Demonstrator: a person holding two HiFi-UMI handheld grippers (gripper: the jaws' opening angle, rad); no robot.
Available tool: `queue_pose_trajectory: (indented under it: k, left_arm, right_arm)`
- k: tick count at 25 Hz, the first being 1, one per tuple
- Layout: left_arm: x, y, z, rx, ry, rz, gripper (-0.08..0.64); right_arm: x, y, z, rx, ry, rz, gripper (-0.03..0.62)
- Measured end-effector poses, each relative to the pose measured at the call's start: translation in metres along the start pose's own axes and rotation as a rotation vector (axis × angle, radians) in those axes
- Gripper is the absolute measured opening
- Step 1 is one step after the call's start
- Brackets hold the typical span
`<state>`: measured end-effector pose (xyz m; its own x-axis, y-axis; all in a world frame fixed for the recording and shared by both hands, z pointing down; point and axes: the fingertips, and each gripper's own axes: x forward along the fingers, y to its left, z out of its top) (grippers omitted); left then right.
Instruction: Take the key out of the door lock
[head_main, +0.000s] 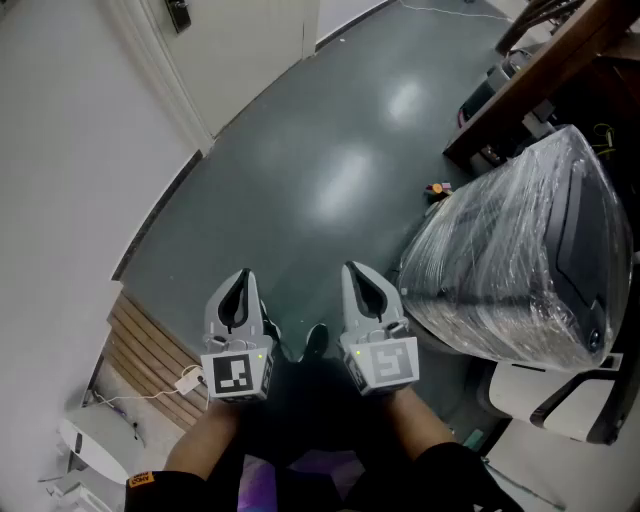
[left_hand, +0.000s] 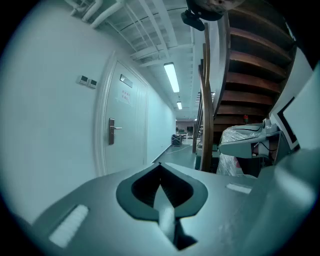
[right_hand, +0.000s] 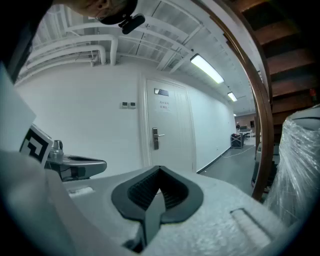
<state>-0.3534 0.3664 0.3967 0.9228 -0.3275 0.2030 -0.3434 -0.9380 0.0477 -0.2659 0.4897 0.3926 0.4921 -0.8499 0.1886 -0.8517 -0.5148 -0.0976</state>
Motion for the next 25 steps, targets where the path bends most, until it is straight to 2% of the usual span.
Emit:
queue_pose_trajectory:
  k: [5, 13, 25]
  left_arm:
    - [0.002, 0.013, 0.004, -0.005, 0.007, 0.012, 0.017]
    - [0.011, 0.045, 0.005, -0.024, 0.010, 0.020, 0.017]
    - [0.050, 0.124, 0.034, -0.024, -0.034, 0.020, 0.017]
  right_arm:
    - [0.006, 0.006, 0.009, -0.012, -0.004, -0.003, -0.009]
    - [0.037, 0.020, 0.024, 0.031, -0.007, 0.015, -0.008]
    - [0.114, 0.055, 0.050, 0.003, -0.021, 0.003, -0.008]
